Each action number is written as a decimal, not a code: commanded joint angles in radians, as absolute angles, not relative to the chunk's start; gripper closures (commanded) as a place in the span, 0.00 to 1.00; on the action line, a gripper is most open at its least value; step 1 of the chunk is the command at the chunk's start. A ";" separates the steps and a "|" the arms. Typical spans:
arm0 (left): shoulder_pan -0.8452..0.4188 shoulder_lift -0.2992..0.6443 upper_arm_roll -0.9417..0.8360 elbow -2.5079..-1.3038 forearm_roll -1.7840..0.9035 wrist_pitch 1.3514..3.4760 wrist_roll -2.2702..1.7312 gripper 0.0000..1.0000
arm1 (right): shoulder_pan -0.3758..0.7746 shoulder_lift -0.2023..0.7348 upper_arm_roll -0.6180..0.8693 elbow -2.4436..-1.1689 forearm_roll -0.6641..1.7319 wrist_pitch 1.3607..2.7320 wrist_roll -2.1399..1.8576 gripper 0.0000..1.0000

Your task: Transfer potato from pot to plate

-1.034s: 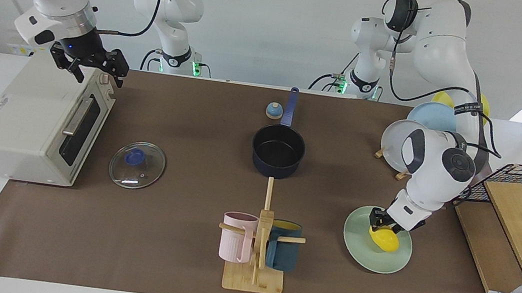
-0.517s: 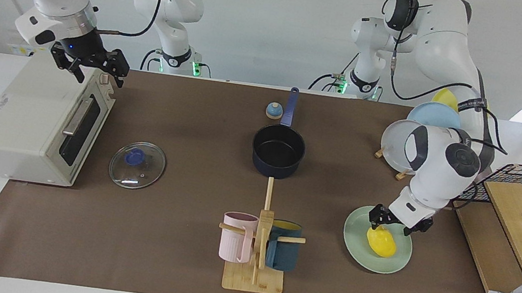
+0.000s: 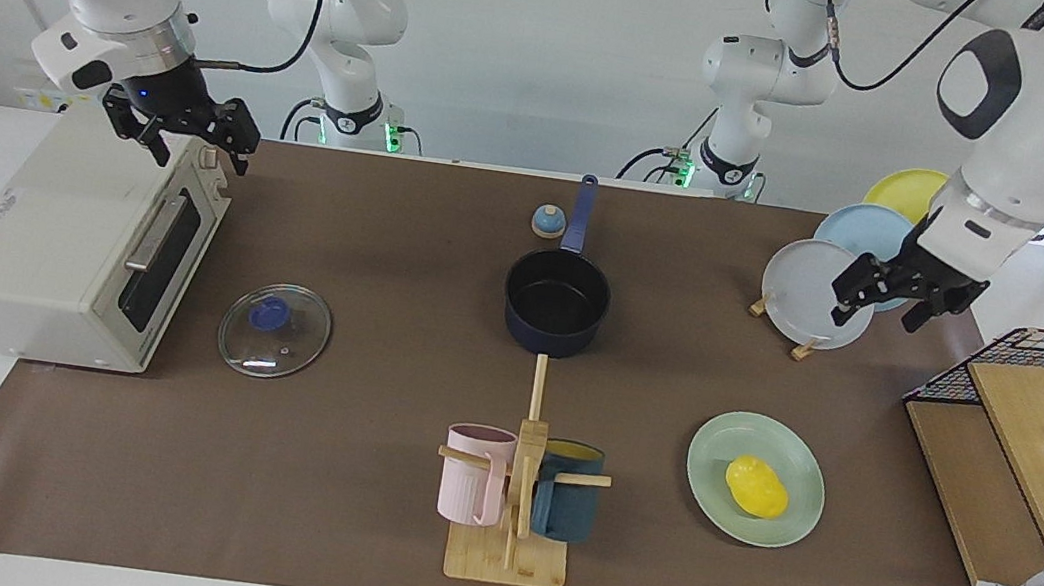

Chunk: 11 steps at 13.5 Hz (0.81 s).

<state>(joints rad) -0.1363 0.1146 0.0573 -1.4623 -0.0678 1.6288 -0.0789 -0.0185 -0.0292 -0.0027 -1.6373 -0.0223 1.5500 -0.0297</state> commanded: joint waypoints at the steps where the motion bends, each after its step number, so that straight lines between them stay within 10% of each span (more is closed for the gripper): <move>1: -0.135 0.014 0.060 -1.551 -0.075 1.553 -0.083 0.00 | -0.023 -0.037 0.006 -1.638 -0.009 1.559 -0.020 0.00; 6: -0.153 -0.101 0.055 -1.752 -0.028 1.581 -0.067 0.00 | -0.023 -0.037 0.006 -1.638 -0.009 1.559 -0.020 0.00; 11: -0.129 -0.065 0.041 -1.636 -0.021 1.549 -0.045 0.00 | -0.023 -0.037 0.006 -1.638 -0.009 1.559 -0.020 0.00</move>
<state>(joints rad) -0.1388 -0.0694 0.0495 -1.6783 -0.0460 1.5565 -0.0648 -0.0185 -0.0293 0.0016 -1.6372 -0.0223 1.5500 -0.0297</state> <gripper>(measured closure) 0.000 0.000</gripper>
